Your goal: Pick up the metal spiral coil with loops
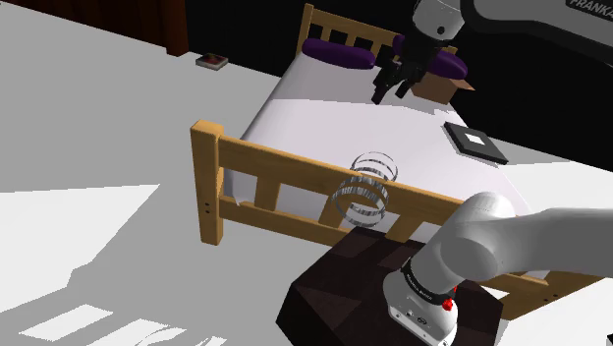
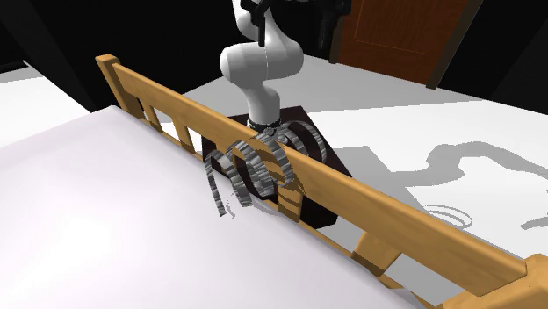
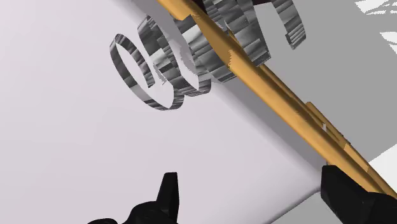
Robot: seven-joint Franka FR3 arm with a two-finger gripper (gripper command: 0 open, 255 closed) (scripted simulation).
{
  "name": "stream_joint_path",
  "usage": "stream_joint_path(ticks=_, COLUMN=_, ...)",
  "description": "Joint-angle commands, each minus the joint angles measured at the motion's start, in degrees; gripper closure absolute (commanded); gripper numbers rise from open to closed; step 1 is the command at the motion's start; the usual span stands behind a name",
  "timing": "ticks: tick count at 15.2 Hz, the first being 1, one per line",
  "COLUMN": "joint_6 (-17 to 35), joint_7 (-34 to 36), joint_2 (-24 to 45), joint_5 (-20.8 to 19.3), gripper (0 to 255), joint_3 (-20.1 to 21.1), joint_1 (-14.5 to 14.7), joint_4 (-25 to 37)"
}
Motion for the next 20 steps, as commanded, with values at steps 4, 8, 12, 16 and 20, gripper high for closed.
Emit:
stream_joint_path(ticks=4, joint_6=-0.47, joint_7=-8.44, joint_2=3.54, joint_5=-1.06, gripper=0, joint_3=-5.08, joint_1=1.23, joint_4=-0.62)
stream_joint_path(ticks=8, joint_6=-0.99, joint_7=-19.65, joint_2=9.52, joint_5=-2.74, gripper=0, joint_3=-11.36, joint_1=2.67, joint_4=-0.55)
stream_joint_path(ticks=12, joint_6=-1.19, joint_7=-30.84, joint_2=16.82, joint_5=-4.47, gripper=0, joint_3=-16.94, joint_1=3.93, joint_4=0.33)
stream_joint_path(ticks=16, joint_6=-0.86, joint_7=-41.96, joint_2=25.26, joint_5=-6.06, gripper=0, joint_3=-21.68, joint_1=5.0, joint_4=1.77)
stream_joint_path(ticks=20, joint_6=0.98, joint_7=-45.43, joint_2=28.58, joint_5=-6.54, gripper=0, joint_3=-23.15, joint_1=5.2, joint_4=1.12)
